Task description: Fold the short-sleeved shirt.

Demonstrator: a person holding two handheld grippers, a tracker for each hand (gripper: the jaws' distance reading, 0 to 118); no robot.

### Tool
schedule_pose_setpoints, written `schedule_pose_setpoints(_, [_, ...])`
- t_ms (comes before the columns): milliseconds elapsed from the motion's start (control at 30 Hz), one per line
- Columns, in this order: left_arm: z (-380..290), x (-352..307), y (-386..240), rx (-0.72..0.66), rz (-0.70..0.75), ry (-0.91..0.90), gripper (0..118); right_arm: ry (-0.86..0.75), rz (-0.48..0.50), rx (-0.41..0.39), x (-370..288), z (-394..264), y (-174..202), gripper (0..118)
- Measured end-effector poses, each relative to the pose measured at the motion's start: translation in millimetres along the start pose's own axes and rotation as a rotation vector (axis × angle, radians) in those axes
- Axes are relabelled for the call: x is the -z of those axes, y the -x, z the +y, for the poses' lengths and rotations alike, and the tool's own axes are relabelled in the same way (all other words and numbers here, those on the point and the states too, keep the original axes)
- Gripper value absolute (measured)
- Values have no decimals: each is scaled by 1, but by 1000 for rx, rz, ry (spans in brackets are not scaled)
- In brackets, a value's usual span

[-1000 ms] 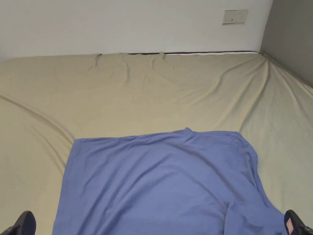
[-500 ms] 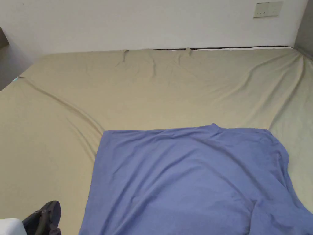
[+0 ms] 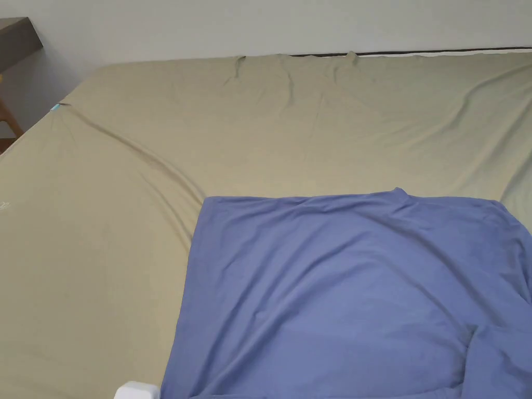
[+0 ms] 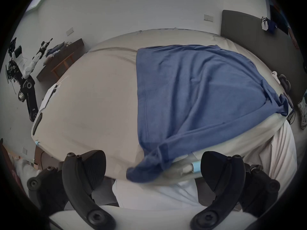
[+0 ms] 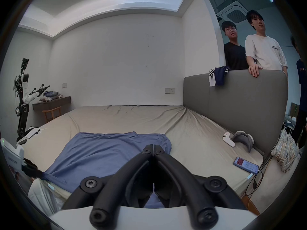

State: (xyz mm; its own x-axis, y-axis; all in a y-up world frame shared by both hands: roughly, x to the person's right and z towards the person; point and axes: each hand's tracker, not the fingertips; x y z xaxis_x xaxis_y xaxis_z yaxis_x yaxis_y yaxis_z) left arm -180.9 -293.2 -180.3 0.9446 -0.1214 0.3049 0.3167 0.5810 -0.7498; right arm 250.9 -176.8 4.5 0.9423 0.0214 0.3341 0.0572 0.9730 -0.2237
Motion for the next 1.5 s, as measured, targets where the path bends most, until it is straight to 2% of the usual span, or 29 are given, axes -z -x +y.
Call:
schedule_pose_setpoints(200, [14, 28, -2, 27, -7, 63, 110, 32, 13, -6, 2, -2, 8, 0])
schedule_pose_setpoints(233, [15, 31, -4, 21, -18, 87, 101, 31, 11, -7, 3, -2, 8, 0])
schedule_pose_setpoints(267, [16, 33, -4, -8, -28, 107, 79, 33, 9, -9, 3, -1, 8, 0])
schedule_pose_setpoints(300, [16, 33, -3, -67, -82, 102, 39, 34, 5, -11, 3, -1, 8, 0])
schedule_pose_setpoints(367, [15, 29, -5, -142, -131, 54, 1, 38, 2, -15, 4, -1, 7, 0])
schedule_pose_setpoints(533, [11, 19, -17, -69, -90, 23, 1, 57, -7, -18, 6, -2, 1, 0])
schedule_pose_setpoints(633, [15, 10, -15, -85, -83, 13, 1, 95, -32, -18, 8, -8, -8, 0])
schedule_pose_setpoints(800, [19, 2, -14, -97, -82, -8, 1, 261, -112, -69, 21, -37, -34, 0])
schedule_pose_setpoints(933, [22, -4, -18, -117, -88, -12, 1, 410, -113, -52, 40, -77, -58, 0])
schedule_pose_setpoints(967, [22, -5, -18, -123, -88, -14, 1, 459, -79, -26, 46, -84, -63, 10])
schedule_pose_setpoints(1000, [23, -7, -18, -125, -87, -14, 1, 483, -62, 24, 52, -91, -70, 46])
schedule_pose_setpoints(1033, [25, -7, -20, -123, -85, -11, 1, 500, -61, 61, 57, -98, -74, 62])
schedule_pose_setpoints(1067, [25, -8, -20, -121, -84, -11, 1, 531, -58, 60, 64, -104, -77, 62])
schedule_pose_setpoints(1100, [26, -9, -21, -121, -80, -11, 1, 581, -33, 58, 73, -112, -79, 109])
schedule_pose_setpoints(1133, [27, -9, -22, -120, -80, -9, 1, 647, 15, 73, 71, -114, -78, 116])
schedule_pose_setpoints(1167, [30, -9, -23, -120, -79, -7, 1, 646, 8, 186, 79, -115, -80, 110])
schedule_pose_setpoints(1200, [31, -10, -23, -121, -77, -7, 1, 563, -15, 93, 82, -114, -82, 110])
schedule_pose_setpoints(1233, [32, -11, -24, -120, -75, -7, 1, 565, -3, 54, 88, -112, -83, 111])
schedule_pose_setpoints(1367, [35, -12, -25, -129, -75, -4, 1, 664, 14, 59, 105, -123, -82, 113])
schedule_pose_setpoints(1400, [36, -12, -26, -130, -75, -3, 1, 700, 14, 58, 110, -125, -83, 109])
schedule_pose_setpoints(1433, [36, -13, -26, -130, -74, -2, 1, 729, 20, 69, 113, -127, -86, 99])
schedule_pose_setpoints(1467, [37, -14, -27, -129, -74, 0, 1, 734, 25, 70, 114, -128, -87, 81])
schedule_pose_setpoints(1500, [37, -16, -27, -129, -74, 0, 1, 711, -3, 28, 112, -126, -86, 72])
